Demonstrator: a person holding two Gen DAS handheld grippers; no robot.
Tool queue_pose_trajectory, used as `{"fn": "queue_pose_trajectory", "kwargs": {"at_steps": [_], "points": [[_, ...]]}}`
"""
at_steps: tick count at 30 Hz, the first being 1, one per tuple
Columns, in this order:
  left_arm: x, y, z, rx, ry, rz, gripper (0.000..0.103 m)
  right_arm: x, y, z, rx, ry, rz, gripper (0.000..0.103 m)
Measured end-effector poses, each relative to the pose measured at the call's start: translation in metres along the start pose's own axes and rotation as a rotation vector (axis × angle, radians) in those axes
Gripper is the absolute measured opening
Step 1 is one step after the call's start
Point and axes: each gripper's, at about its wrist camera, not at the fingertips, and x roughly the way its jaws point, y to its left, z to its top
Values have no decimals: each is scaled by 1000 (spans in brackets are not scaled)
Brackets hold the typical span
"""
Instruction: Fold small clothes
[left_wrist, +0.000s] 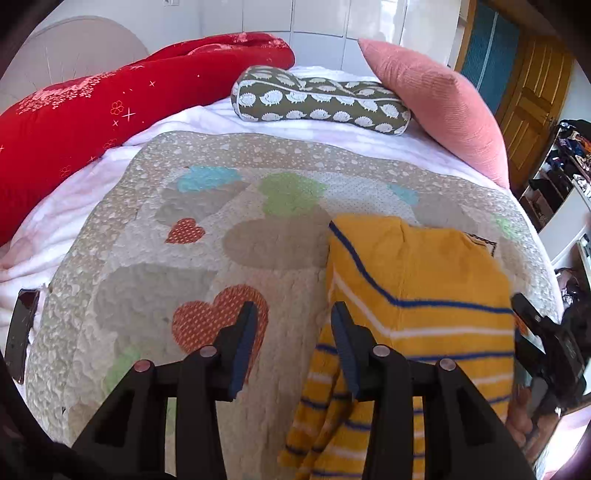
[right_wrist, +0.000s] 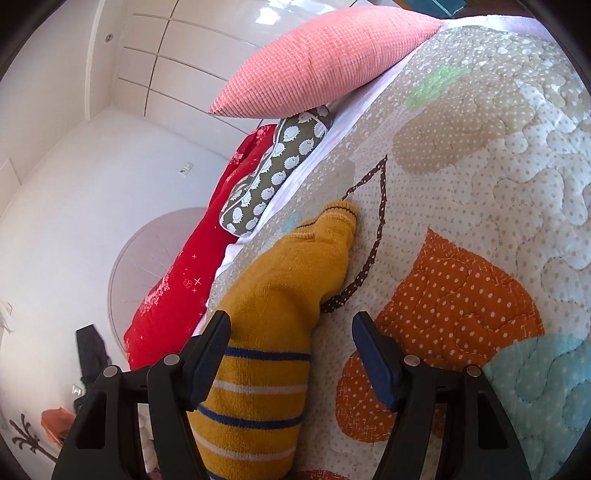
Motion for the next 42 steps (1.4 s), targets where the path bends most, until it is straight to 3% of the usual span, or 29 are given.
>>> {"fn": "queue_pose_trajectory", "kwargs": {"at_steps": [4,6,12,14,16,19,21,24,28,30,37,42], "points": [[-64,20,-40,20,-96,9,54,2,2,-4,-36,-10,-27,71],[-102,28,-62,49,-206,67,68,0,0,-5,-27,-17,-17,70],[-183,30,-97,159,-483,250,95,-27,-4,-26,42,-64,-44,63],[-206,27,-108,182,-572,314,95,-43,2,-43,28,-73,-83,63],[-223,29,-115,166,-616,301,97,-57,10,-60,13,-73,-145,63],[-232,33,-121,144,-594,154,97,-81,33,-82,-31,-54,-328,65],[-227,33,-124,131,-567,103,97,-99,58,-98,-105,-68,-414,72],[-211,28,-133,129,-494,85,97,-133,102,-124,-258,-158,-524,77],[-183,18,-141,122,-376,16,97,-165,156,-165,-396,-358,-634,100],[-172,12,-145,121,-318,-25,97,-164,171,-182,-461,-394,-670,103],[-152,7,-159,102,-208,-69,97,-133,184,-208,-556,-283,-742,103],[-140,14,-163,76,-151,-88,97,-127,187,-216,-577,-260,-771,103]]}}
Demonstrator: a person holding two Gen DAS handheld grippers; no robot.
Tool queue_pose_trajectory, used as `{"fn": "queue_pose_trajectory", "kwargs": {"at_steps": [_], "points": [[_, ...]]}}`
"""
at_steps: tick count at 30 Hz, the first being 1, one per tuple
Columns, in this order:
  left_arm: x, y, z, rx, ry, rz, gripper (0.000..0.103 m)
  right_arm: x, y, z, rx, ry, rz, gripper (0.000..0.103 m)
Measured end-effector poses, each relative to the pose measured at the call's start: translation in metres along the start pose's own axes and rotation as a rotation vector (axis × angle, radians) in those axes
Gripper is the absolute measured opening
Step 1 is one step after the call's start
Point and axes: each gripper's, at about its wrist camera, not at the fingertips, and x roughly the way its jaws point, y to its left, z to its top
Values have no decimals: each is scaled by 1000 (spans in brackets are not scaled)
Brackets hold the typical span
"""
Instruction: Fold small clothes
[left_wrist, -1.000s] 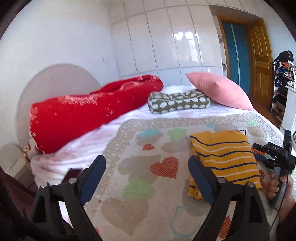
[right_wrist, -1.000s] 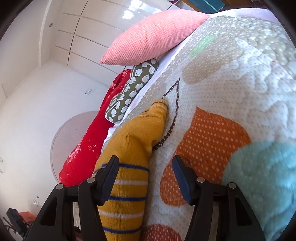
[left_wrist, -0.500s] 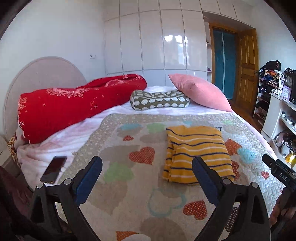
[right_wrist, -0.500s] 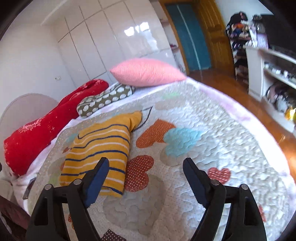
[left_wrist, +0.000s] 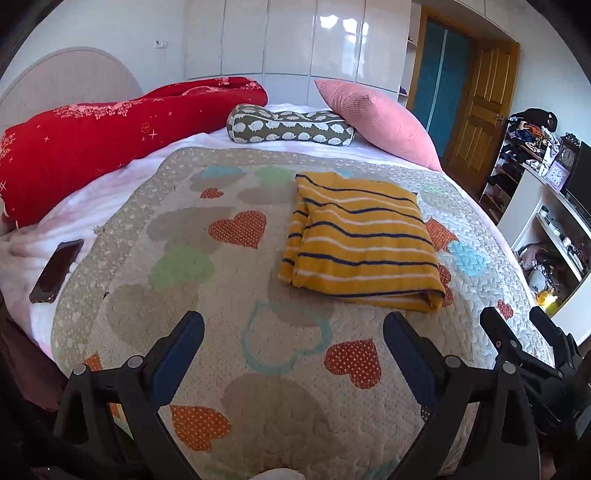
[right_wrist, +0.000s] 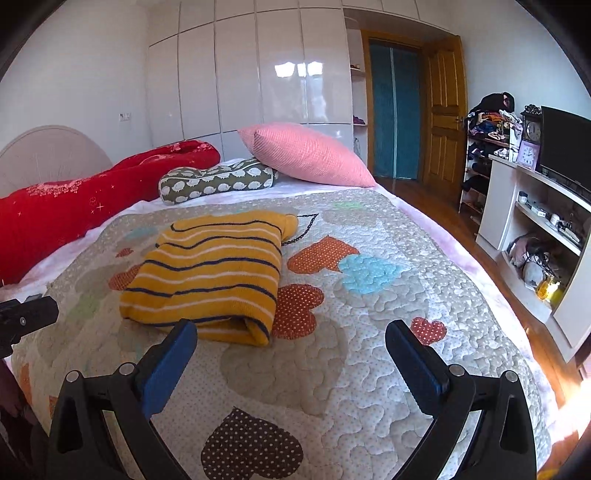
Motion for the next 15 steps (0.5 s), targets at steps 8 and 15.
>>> {"fn": "queue_pose_trajectory", "kwargs": {"at_steps": [8,15], "points": [[12,8,-12,-31,59,-12,97,10,18,-11,-46,96,0,103],[23,14,-17,-62,102,-30,97,18,37,-18,-94,141,12,103]]}}
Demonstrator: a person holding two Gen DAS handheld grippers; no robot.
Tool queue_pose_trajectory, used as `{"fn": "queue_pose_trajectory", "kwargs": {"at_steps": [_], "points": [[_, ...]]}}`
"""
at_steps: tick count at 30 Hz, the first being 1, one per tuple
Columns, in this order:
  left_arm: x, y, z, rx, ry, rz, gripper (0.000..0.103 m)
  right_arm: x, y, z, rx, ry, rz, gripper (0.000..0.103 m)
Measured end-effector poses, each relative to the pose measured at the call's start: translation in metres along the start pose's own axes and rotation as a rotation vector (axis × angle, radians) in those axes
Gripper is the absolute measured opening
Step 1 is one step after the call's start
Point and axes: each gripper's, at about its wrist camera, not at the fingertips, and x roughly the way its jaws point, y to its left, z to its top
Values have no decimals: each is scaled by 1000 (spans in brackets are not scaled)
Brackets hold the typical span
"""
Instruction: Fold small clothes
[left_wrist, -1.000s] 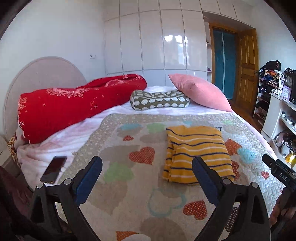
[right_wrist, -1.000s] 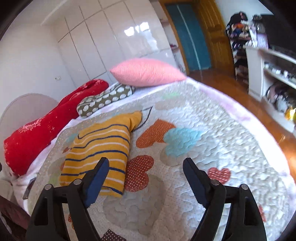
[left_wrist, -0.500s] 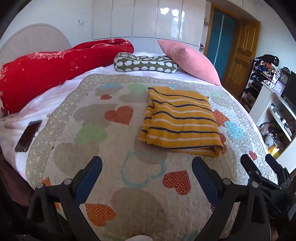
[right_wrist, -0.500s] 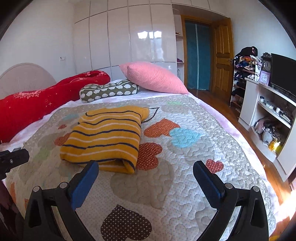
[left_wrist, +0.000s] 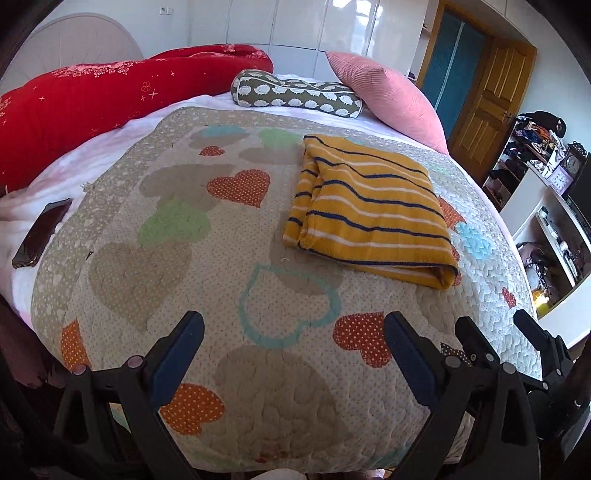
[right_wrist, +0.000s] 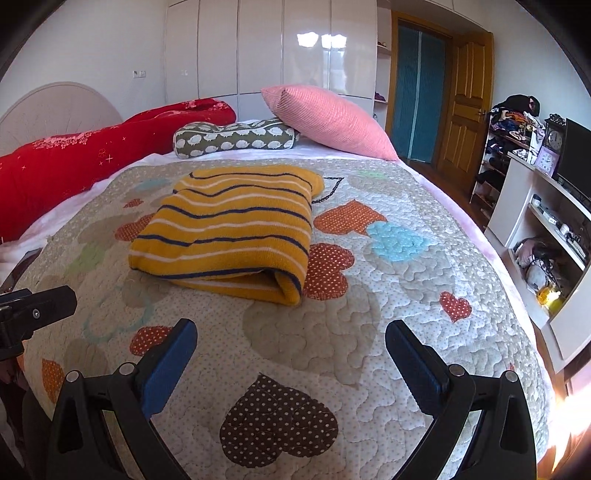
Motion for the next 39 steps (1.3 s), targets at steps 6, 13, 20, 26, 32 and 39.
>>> {"fn": "queue_pose_trajectory", "kwargs": {"at_steps": [6,13,20,26,32,39], "points": [[6,5,-2,-14,19,3,97,6,4,0,-12,21,0,103],[7,5,-2,-14,24,1,97,12,6,-2,-7,50,-5,103],[8,5,-3,-15,27,-1,97,11,7,-2,-9,56,-4,103],[9,4,-3,-13,28,0,97,12,8,-3,-6,63,-2,103],[11,4,-4,-11,37,0,97,13,9,-4,-3,72,3,103],[18,10,-3,-12,52,16,97,18,6,-6,6,87,15,103]]}}
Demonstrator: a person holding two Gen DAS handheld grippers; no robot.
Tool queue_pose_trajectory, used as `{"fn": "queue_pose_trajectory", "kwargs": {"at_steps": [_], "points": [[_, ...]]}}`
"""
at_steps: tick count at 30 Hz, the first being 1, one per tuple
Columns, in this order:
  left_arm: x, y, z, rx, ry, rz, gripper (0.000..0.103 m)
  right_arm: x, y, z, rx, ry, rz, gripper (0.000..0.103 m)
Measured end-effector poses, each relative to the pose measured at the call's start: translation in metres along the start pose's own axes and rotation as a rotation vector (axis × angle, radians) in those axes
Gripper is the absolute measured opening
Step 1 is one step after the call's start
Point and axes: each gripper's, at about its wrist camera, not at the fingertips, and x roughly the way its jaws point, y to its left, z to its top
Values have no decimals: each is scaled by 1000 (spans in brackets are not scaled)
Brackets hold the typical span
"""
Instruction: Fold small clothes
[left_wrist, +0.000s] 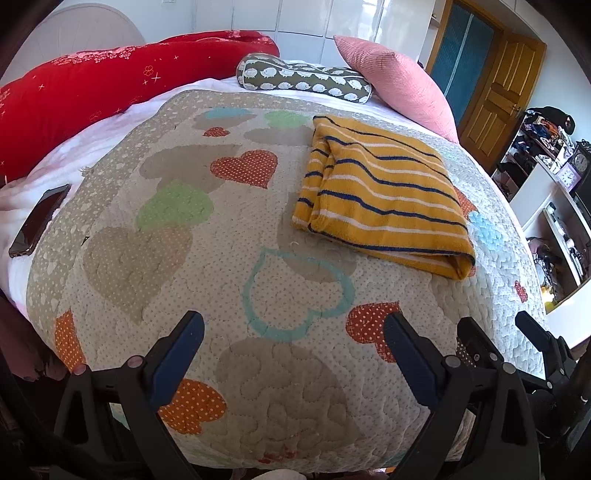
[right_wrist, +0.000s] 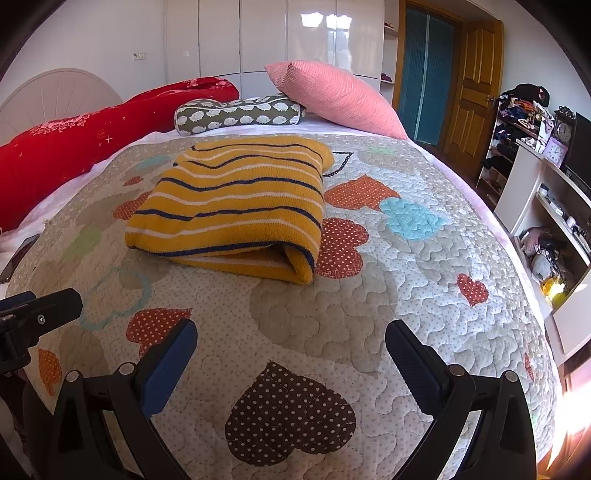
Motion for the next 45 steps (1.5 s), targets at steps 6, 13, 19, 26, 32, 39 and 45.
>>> {"fn": "queue_pose_trajectory", "kwargs": {"at_steps": [6,13,19,26,32,39,45], "points": [[28,31,4,-62,65,99,97,7,-9,-3,33,29,24,103],[55,51,-7,-78,137,152,97,23,-12,-8,69,93,92,91],[59,55,-7,-92,157,123,99,34,-18,-5,81,109,132,70],[59,51,-10,-60,124,134,101,48,-53,44,226,56,200,38],[60,47,-12,-72,99,159,102,73,-18,108,225,69,438,41],[56,49,-17,-64,63,142,102,121,75,146,27,120,377,72],[42,66,-18,-97,41,23,102,156,95,153,-28,175,262,14]]}}
